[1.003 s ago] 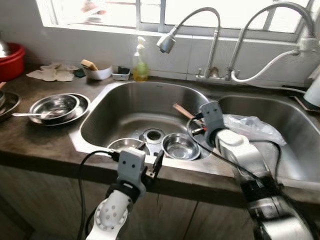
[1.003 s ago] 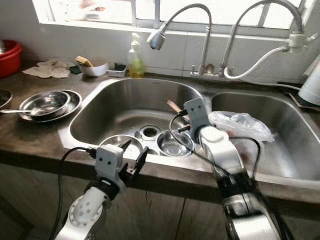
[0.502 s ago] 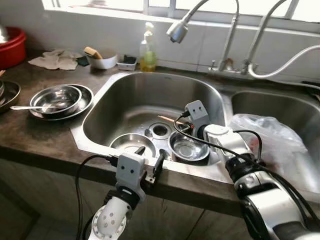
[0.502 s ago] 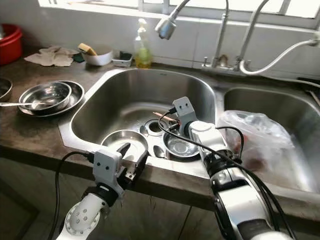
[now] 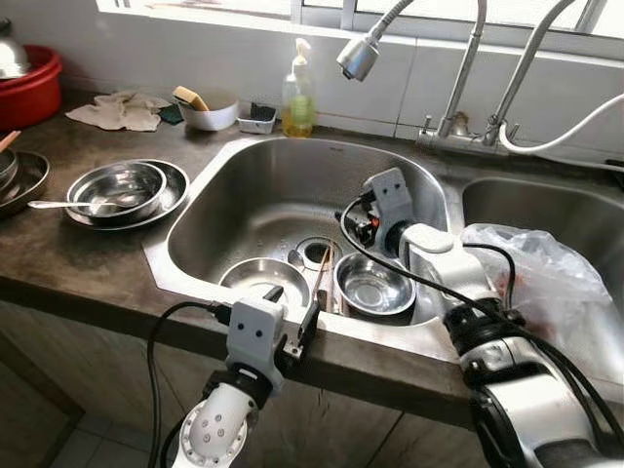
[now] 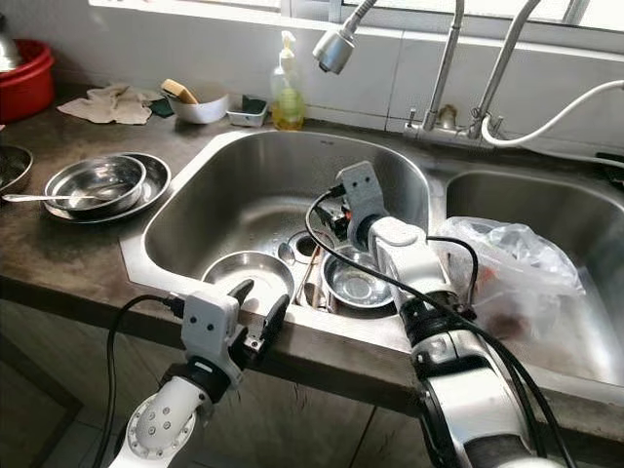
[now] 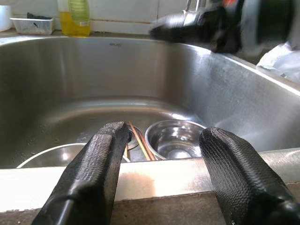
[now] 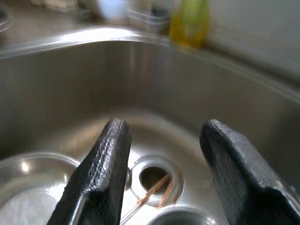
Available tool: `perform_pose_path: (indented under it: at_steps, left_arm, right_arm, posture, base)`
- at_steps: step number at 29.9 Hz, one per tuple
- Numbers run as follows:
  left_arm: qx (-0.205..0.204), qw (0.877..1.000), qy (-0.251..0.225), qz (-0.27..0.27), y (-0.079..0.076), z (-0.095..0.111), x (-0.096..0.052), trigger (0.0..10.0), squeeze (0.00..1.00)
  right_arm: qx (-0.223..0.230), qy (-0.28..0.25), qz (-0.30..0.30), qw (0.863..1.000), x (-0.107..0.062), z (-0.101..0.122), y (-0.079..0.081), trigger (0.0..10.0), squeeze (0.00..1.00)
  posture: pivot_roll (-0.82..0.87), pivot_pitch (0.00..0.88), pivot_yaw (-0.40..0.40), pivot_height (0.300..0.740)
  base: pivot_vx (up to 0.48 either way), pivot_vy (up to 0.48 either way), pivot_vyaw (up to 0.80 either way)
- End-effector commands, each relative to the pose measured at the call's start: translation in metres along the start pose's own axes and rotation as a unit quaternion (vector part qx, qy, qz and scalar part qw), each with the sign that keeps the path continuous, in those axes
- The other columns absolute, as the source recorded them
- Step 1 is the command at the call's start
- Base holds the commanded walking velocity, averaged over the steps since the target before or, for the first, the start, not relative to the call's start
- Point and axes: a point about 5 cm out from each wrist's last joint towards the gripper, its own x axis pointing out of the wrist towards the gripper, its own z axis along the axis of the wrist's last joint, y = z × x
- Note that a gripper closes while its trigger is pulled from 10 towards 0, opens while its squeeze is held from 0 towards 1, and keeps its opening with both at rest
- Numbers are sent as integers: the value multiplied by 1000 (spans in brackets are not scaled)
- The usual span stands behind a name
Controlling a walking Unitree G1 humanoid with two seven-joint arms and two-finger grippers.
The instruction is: Kitchen organization
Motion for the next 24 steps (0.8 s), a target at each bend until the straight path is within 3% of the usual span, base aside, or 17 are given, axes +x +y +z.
perform_pose_path:
  at_steps: [1, 6, 10, 11, 12, 17, 24]
  left_arm:
    - [7, 1000, -2, 11, 5, 2, 5, 10000, 0]
    - [7, 1000, -6, 15, 7, 3, 7, 10000, 0]
    - [8, 1000, -9, 14, 8, 2, 11, 10000, 0]
    - [8, 1000, -9, 14, 8, 2, 11, 10000, 0]
    - [6, 1000, -13, 13, 8, 3, 12, 10000, 0]
    - [7, 1000, -13, 12, 10, 2, 14, 10000, 0]
    - [7, 1000, -13, 9, 9, 2, 15, 10000, 0]
  right_arm:
    - [-3, -36, -13, 999, -7, 12, -3, 10000, 0]
    - [-17, -72, -25, 997, -20, 20, 2, 10000, 0]
    - [-11, -117, -48, 992, -53, 24, 16, 10000, 0]
    - [-11, -117, -48, 992, -53, 24, 16, 10000, 0]
    - [-6, -125, -56, 991, -64, 22, 21, 10000, 0]
    - [8, -115, -91, 989, -83, 5, 28, 10000, 0]
    - [20, -103, -105, 989, -87, 0, 31, 10000, 0]
  posture:
    - [111, 78, -74, 740]
    - [107, 71, -71, 740]
    - [94, 48, -61, 740]
    - [94, 48, -61, 740]
    - [92, 45, -60, 740]
    - [84, 30, -53, 740]
    - [83, 20, -55, 740]
  base:
    - [0, 0, 0]
    - [0, 0, 0]
    - [0, 0, 0]
    - [0, 0, 0]
    - [0, 0, 0]
    - [0, 146, 103]
    - [0, 465, 749]
